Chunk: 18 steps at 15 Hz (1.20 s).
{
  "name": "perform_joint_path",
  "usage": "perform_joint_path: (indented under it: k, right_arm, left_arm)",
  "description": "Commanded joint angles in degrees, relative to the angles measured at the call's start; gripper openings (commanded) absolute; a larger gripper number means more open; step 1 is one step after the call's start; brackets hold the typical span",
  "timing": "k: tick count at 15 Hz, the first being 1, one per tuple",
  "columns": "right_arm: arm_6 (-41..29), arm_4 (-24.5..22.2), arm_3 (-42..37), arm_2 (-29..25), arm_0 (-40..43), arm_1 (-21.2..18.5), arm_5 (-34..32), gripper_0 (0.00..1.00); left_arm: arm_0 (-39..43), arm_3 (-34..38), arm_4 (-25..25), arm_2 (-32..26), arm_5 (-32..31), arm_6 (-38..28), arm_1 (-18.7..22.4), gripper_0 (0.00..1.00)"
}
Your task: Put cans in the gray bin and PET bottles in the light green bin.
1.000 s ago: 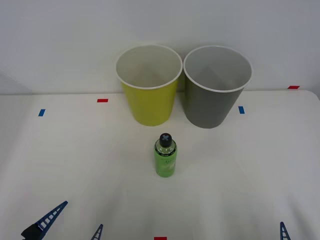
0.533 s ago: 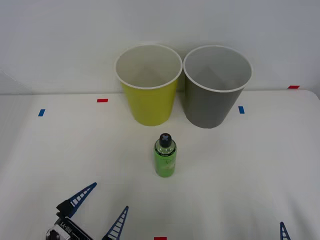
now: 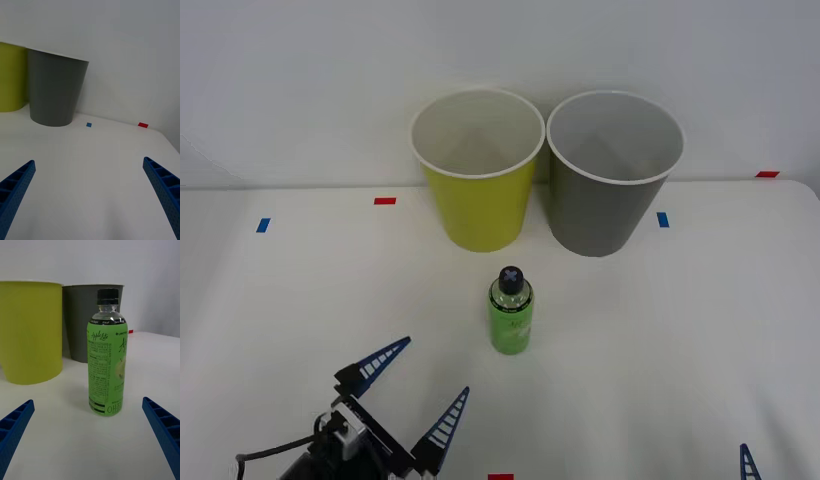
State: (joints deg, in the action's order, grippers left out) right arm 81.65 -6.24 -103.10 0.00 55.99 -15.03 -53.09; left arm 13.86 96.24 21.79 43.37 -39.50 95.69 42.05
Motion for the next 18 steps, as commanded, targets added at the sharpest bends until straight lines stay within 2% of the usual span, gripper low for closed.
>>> perform_joint_path:
  k: [1, 5, 11, 18]
  right_arm:
    - [0.00, 0.00, 0.00, 0.00, 0.00, 0.00, 0.00, 1.00]
    - [0.00, 0.00, 0.00, 0.00, 0.00, 0.00, 0.00, 1.00]
    - [0.00, 0.00, 0.00, 0.00, 0.00, 0.00, 0.00, 1.00]
    - [0.00, 0.00, 0.00, 0.00, 0.00, 0.00, 0.00, 1.00]
  left_arm:
    - [-3.84, -0.09, 0.80, 2.07, 1.80, -0.07, 0.49, 1.00]
    - [-9.29, 0.00, 2.03, 3.74, 6.10, -0.33, -0.39, 1.00]
    - [-13.43, 0.00, 2.82, 3.65, 12.17, -0.07, -4.79, 1.00]
    - [-17.91, -0.09, 4.40, 3.74, 17.35, -0.33, -7.07, 1.00]
